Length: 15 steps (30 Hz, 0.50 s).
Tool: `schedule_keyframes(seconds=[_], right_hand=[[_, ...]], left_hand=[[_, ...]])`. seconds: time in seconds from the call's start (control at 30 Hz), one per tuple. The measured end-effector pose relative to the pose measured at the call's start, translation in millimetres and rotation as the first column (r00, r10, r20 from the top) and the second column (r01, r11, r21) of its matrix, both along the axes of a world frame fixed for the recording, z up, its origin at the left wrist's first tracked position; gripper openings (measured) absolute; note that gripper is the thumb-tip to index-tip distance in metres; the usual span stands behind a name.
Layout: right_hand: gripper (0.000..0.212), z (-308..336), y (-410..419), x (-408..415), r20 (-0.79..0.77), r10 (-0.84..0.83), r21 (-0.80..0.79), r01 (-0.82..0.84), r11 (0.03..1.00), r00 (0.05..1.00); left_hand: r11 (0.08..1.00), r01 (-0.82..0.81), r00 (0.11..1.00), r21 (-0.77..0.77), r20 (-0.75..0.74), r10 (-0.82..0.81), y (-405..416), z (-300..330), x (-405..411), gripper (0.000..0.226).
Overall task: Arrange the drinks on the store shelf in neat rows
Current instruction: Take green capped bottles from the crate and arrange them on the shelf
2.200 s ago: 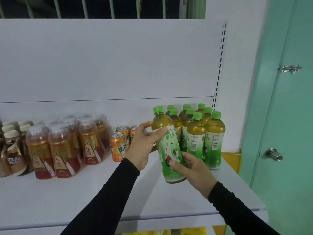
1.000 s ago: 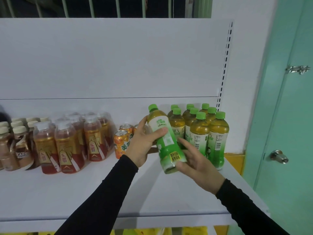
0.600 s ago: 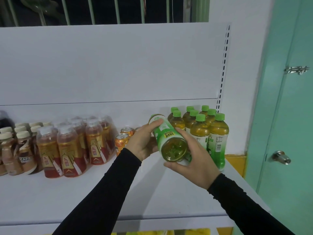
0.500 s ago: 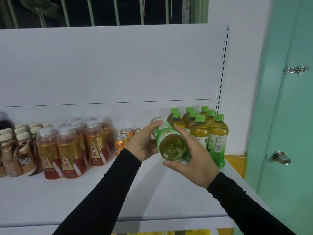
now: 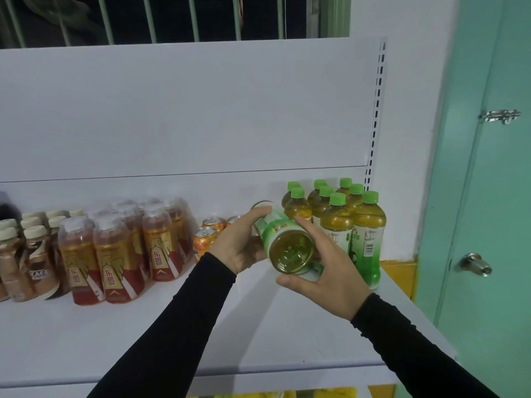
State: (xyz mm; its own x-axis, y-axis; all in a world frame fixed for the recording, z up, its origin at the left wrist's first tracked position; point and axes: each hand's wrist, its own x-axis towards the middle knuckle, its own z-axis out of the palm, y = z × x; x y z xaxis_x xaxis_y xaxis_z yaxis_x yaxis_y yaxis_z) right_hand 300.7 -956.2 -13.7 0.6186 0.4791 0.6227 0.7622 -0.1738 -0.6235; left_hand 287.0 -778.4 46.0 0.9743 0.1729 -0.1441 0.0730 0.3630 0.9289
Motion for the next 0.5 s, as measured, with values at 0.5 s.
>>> schedule_keyframes(seconds=[0.5], right_hand=[[0.054,-9,2,24,-0.455,0.154,0.086,-0.129,0.988,0.877]], left_hand=[[0.890,-0.077,0.895,0.449,0.425,-0.137,-7,-15,-15,0.074]])
